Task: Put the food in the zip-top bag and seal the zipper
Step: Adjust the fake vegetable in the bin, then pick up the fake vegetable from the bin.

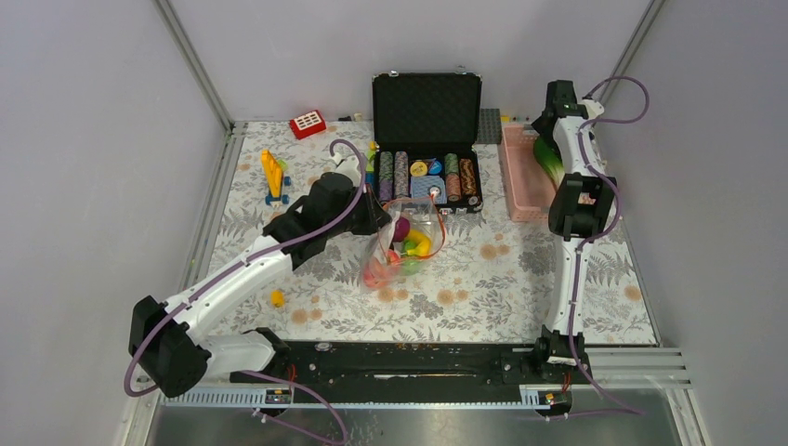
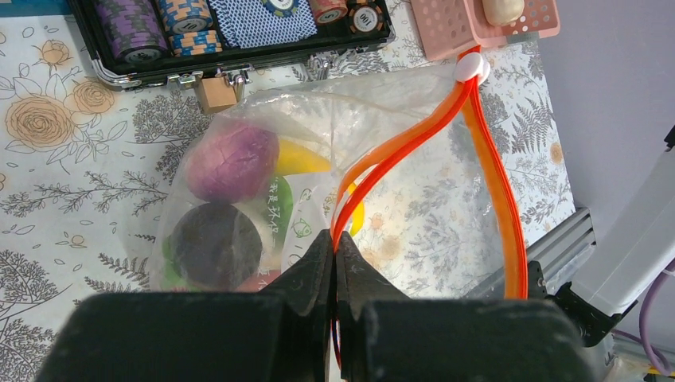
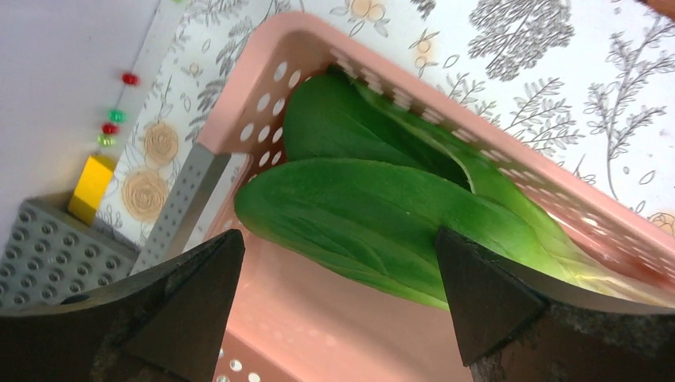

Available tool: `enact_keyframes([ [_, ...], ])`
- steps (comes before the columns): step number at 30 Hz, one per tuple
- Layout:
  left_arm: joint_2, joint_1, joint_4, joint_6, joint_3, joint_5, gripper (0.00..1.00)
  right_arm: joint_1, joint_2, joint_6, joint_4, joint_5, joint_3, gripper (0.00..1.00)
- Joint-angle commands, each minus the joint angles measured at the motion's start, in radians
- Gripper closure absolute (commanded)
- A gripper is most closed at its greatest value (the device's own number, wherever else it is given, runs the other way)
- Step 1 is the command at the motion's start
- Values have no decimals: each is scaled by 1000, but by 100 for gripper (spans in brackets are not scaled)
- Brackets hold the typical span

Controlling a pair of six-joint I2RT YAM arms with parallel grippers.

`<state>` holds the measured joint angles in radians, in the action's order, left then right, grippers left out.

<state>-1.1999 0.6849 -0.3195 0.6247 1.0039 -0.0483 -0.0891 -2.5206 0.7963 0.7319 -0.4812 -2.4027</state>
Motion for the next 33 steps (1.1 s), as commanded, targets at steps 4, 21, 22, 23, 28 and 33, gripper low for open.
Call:
enact_keyframes([
  [4,-22,-8,63,-7,30,-13,100,6,88,-119,-35,246,130,5],
  [21,-45,-9,74,-8,43,-41,100,32,446,-342,-171,202,539,0],
  [22,-41,-9,73,-8,40,-41,100,30,421,-348,-150,204,517,0],
  [23,-33,-9,72,-8,36,-40,100,29,405,-349,-131,201,492,0],
  [28,7,-10,76,-3,6,-17,100,26,367,-332,-55,162,393,0],
  [33,29,-13,77,-6,-7,-6,100,23,290,-415,-18,128,294,0],
])
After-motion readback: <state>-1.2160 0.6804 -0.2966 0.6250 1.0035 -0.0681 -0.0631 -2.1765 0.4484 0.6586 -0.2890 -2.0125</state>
